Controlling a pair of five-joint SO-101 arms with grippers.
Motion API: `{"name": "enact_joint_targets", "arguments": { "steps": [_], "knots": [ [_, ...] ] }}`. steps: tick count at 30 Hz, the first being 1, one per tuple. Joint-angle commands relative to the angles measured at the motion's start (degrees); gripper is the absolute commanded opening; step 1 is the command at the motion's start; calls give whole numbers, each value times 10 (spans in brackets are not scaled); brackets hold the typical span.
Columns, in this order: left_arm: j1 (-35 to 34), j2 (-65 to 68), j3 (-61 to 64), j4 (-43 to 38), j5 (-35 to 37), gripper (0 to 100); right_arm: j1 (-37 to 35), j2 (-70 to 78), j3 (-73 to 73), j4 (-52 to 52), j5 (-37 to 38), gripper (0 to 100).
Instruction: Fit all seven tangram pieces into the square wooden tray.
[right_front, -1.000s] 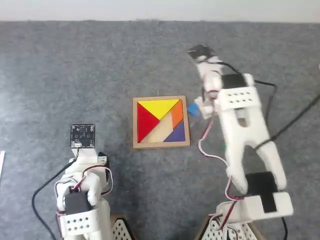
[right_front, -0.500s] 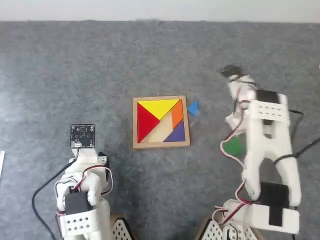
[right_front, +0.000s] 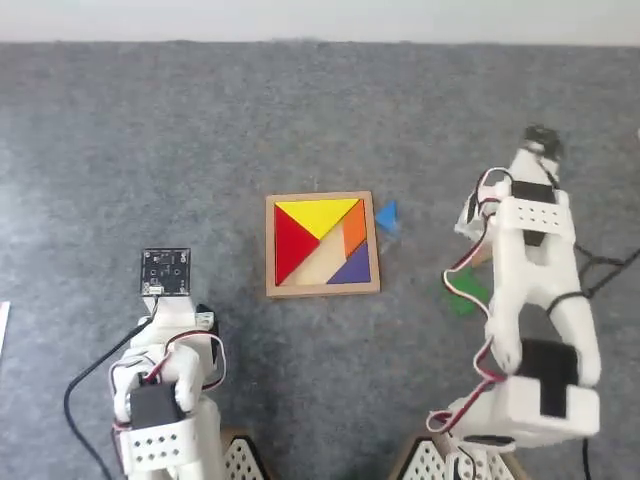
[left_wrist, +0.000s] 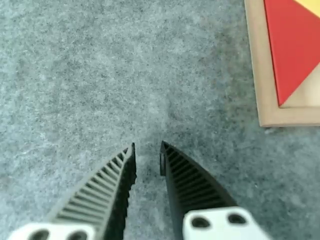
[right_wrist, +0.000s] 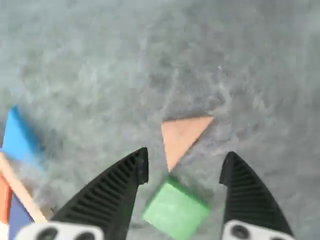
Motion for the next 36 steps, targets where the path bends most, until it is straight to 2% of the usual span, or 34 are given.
{"name": "enact_joint_targets", "arguments": {
  "steps": [1, 10, 16, 19, 36],
  "knots": [
    [2, -11, -7, 2, 0, 81, -29, 21, -7, -7, -55, 270],
    [2, -11, -7, 2, 0, 81, -23, 30, -23, 16, -68, 266],
    [2, -11, -7, 2, 0, 81, -3, 60, -30, 1, -202, 266],
    [2, -11, -7, 2, 0, 81, 19, 65, -32, -10, -243, 266],
    [2, -11, -7, 2, 0, 81, 11, 73, -38, -103, -286, 266]
  ]
}}
